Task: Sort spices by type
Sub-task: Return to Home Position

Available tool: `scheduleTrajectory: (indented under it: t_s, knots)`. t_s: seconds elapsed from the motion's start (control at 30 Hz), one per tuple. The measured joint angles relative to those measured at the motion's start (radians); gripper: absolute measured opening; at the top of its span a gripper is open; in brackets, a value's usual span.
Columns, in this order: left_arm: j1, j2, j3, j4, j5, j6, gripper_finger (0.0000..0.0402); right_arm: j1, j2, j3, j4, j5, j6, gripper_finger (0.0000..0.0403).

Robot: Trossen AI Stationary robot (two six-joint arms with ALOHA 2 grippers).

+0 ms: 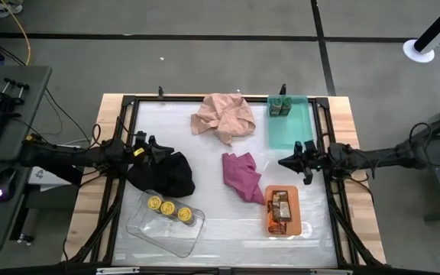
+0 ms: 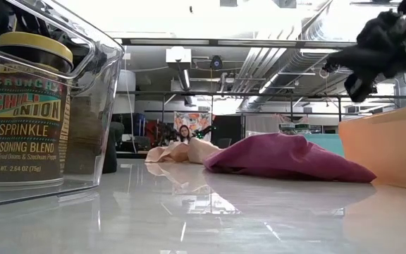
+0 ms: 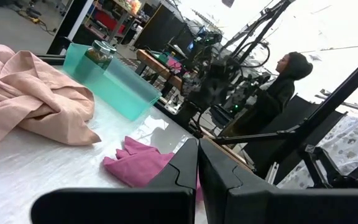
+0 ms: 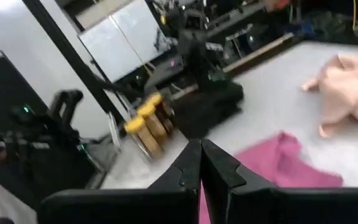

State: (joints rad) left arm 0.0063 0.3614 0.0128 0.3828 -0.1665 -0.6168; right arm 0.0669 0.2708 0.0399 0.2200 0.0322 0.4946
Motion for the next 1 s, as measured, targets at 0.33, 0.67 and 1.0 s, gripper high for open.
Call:
scheduleTrajectory:
  t_s: [0.33, 0.67, 1.0]
  knots:
    - [0.000, 0.000, 0.000, 0.002, 0.000, 0.000, 0.0001, -0.020, -0.019, -0.028, -0.213, -0.025, 0.048, 0.0001]
    - [-0.028, -0.170, 0.003, -0.124, 0.000, 0.000, 0.0001, -0.020, -0.018, -0.027, -0.216, -0.026, 0.055, 0.0003]
    - [0.019, -0.357, 0.000, -0.167, -0.008, 0.000, 0.0001, -0.005, -0.219, -0.026, -0.217, -0.026, 0.055, 0.0003]
